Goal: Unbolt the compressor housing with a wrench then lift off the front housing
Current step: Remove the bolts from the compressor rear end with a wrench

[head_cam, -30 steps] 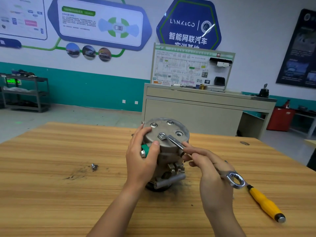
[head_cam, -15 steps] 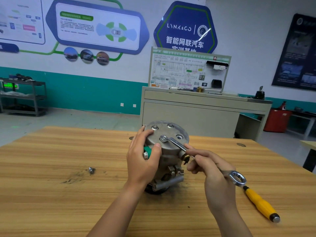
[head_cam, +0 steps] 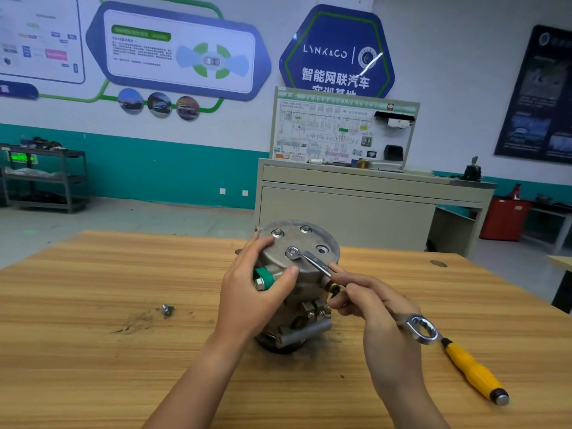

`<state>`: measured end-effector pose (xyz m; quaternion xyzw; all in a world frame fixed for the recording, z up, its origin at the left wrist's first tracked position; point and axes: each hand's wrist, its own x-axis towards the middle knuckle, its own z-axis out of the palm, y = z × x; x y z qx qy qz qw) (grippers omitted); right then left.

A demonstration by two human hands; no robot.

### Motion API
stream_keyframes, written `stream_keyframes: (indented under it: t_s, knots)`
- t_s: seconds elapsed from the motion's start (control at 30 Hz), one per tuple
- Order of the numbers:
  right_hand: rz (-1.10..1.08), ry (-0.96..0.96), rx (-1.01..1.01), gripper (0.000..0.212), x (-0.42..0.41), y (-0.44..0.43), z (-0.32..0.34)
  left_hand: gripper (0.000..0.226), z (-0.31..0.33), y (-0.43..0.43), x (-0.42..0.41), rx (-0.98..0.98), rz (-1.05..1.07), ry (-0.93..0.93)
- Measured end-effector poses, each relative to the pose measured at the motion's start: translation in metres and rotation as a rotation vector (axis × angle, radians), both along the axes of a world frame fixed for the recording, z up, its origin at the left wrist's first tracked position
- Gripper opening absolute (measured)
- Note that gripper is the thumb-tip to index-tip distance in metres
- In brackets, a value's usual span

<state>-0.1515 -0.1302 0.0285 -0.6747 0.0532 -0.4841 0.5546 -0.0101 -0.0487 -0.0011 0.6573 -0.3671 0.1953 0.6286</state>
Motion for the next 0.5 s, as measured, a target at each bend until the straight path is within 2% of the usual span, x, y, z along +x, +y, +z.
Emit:
stream_keyframes:
  t_s: [0.23, 0.5]
  knots:
    - [0.017, 0.021, -0.029, 0.036, 0.005, 0.008, -0.002, 0.053, 0.001, 0.014, 0.009, 0.091, 0.043, -0.085]
    - [0.044, -0.012, -0.065, 0.03, 0.005, -0.003, 0.004, 0.054, 0.0, 0.007, 0.004, 0.025, 0.058, -0.064]
